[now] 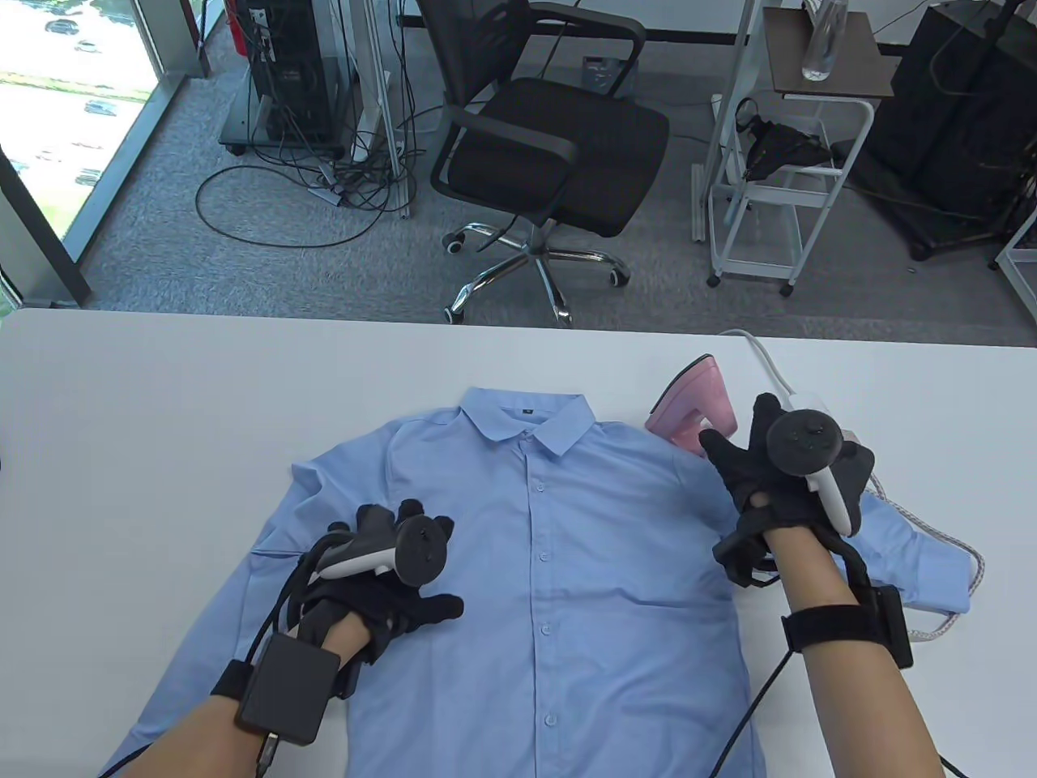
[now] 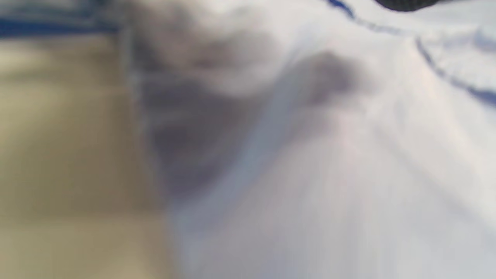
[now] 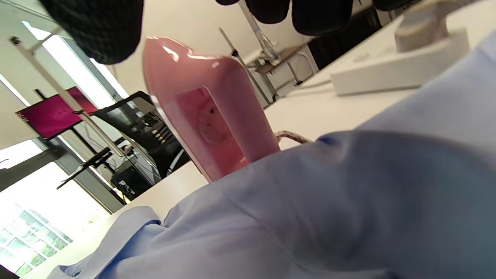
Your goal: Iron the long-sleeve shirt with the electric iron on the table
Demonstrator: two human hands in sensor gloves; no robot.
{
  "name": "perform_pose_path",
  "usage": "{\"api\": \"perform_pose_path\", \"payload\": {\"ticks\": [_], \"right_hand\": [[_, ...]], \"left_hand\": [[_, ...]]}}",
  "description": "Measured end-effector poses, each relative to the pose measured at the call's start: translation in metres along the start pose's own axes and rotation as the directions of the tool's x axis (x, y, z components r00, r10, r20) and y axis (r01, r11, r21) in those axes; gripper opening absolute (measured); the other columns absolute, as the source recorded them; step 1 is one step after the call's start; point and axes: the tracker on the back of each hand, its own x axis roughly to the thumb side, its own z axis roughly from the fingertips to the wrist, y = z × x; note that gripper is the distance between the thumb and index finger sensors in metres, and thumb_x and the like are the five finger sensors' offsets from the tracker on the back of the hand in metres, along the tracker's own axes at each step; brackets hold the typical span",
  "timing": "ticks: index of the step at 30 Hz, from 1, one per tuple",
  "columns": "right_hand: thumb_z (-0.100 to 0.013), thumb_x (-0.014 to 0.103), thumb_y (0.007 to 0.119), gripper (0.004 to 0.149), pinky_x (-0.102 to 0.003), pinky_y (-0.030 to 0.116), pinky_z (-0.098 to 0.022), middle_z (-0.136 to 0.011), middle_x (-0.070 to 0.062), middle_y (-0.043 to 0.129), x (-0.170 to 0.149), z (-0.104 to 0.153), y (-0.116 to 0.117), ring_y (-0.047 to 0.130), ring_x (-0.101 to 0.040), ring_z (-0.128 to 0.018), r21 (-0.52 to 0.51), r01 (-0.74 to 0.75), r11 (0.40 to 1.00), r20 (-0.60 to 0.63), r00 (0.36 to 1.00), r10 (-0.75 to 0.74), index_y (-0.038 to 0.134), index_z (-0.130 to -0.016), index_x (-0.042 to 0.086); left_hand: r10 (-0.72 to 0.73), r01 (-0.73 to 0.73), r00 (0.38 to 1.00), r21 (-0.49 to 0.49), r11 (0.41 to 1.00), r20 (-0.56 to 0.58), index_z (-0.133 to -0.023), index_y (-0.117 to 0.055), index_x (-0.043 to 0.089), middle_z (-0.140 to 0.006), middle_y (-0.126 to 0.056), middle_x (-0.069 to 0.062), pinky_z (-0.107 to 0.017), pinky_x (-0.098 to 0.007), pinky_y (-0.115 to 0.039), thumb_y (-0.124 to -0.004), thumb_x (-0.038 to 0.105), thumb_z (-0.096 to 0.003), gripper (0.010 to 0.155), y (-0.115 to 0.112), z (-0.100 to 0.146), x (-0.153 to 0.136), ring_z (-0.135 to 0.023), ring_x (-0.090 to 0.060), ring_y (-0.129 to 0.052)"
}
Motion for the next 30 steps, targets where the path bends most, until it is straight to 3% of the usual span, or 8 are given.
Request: {"api": "perform_pose_path", "payload": {"ticks": [5, 11, 15, 18, 22, 25, 27, 30], "right_hand": [[-0.053, 0.056, 0.078, 0.089, -0.079, 0.05, -0.068, -0.118, -0.025, 0.04, -0.01, -0.024, 0.022, 0.057, -0.058, -0.1, 0.061, 0.018, 0.998, -0.056, 0.998, -0.015, 0.032, -0.114, 0.01], [-0.054, 0.044, 0.084, 0.065, -0.073, 0.061, -0.065, -0.108, -0.019, 0.065, -0.012, -0.032, 0.029, 0.074, -0.051, -0.092, -0.049, 0.091, 0.995, -0.042, 0.995, -0.093, 0.056, -0.105, 0.015], [-0.052, 0.041, 0.087, 0.06, -0.061, 0.082, -0.057, -0.096, -0.018, 0.079, -0.008, -0.033, 0.015, 0.098, -0.041, -0.067, -0.165, 0.121, 0.979, 0.02, 0.993, -0.12, 0.064, -0.1, 0.013], [-0.051, 0.044, 0.087, 0.063, -0.057, 0.087, -0.056, -0.092, -0.018, 0.083, -0.003, -0.029, -0.005, 0.102, -0.035, -0.063, -0.225, 0.081, 0.971, 0.051, 0.996, -0.071, 0.065, -0.099, 0.01], [-0.053, 0.044, 0.084, 0.062, -0.056, 0.085, -0.058, -0.094, -0.017, 0.08, 0.013, -0.015, -0.044, 0.101, -0.034, -0.065, -0.355, 0.034, 0.934, 0.126, 0.992, 0.012, 0.062, -0.1, 0.009], [-0.053, 0.045, 0.083, 0.063, -0.055, 0.085, -0.059, -0.094, -0.017, 0.079, 0.031, 0.0, -0.069, 0.1, -0.033, -0.065, -0.424, 0.017, 0.905, 0.185, 0.98, 0.068, 0.061, -0.1, 0.009], [-0.054, 0.045, 0.083, 0.063, -0.056, 0.084, -0.059, -0.094, -0.017, 0.079, 0.047, 0.014, -0.086, 0.1, -0.033, -0.064, -0.449, 0.052, 0.892, 0.226, 0.972, 0.057, 0.06, -0.1, 0.009], [-0.054, 0.046, 0.081, 0.063, -0.06, 0.077, -0.062, -0.092, -0.018, 0.078, 0.068, 0.035, -0.103, 0.093, -0.036, -0.067, -0.455, 0.097, 0.885, 0.292, 0.955, 0.045, 0.059, -0.1, 0.007]], "left_hand": [[0.046, -0.053, 0.994, -0.07, 0.996, -0.096, -0.116, 0.006, 0.018, -0.113, 0.012, -0.032, -0.056, -0.091, -0.023, -0.05, 0.075, -0.0502, 0.104, -0.026, -0.009, -0.032, -0.095, -0.08, -0.012], [0.03, -0.034, 0.992, -0.029, 0.999, -0.123, -0.115, 0.007, 0.019, -0.113, 0.011, -0.029, -0.058, -0.09, -0.018, -0.052, 0.076, -0.046, 0.107, -0.012, -0.032, -0.049, -0.097, -0.077, -0.01], [0.045, -0.052, 0.994, -0.07, 0.996, -0.104, -0.113, 0.009, 0.018, -0.11, 0.015, -0.029, -0.056, -0.09, -0.013, -0.056, 0.075, -0.0439, 0.111, -0.006, -0.04, -0.056, -0.095, -0.076, -0.006], [0.021, -0.023, 0.997, -0.029, 0.999, -0.074, -0.114, 0.005, 0.013, -0.11, 0.013, -0.031, -0.055, -0.089, -0.011, -0.058, 0.073, -0.0451, 0.111, -0.002, -0.036, -0.047, -0.095, -0.075, -0.006], [0.021, -0.075, 0.97, 0.218, 0.973, 0.241, -0.117, -0.002, 0.013, -0.116, 0.003, -0.028, -0.057, -0.087, -0.014, -0.053, 0.067, -0.0526, 0.098, -0.002, -0.016, 0.034, -0.101, -0.067, -0.009], [-0.094, 0.009, 0.887, 0.187, 0.982, 0.453, -0.119, -0.013, 0.015, -0.12, -0.007, -0.024, -0.061, -0.084, -0.016, -0.052, 0.061, -0.0559, 0.087, -0.019, -0.008, 0.12, -0.105, -0.06, -0.013], [-0.258, 0.232, 0.796, 0.117, 0.966, 0.547, -0.119, -0.013, 0.015, -0.12, -0.005, -0.023, -0.063, -0.082, -0.017, -0.051, 0.059, -0.0565, 0.085, -0.042, -0.008, 0.182, -0.106, -0.057, -0.012], [-0.378, 0.378, 0.714, 0.129, 0.917, 0.589, -0.118, -0.012, 0.012, -0.119, -0.005, -0.024, -0.063, -0.082, -0.018, -0.05, 0.058, -0.0561, 0.086, -0.07, -0.01, 0.23, -0.104, -0.059, -0.013]]}}
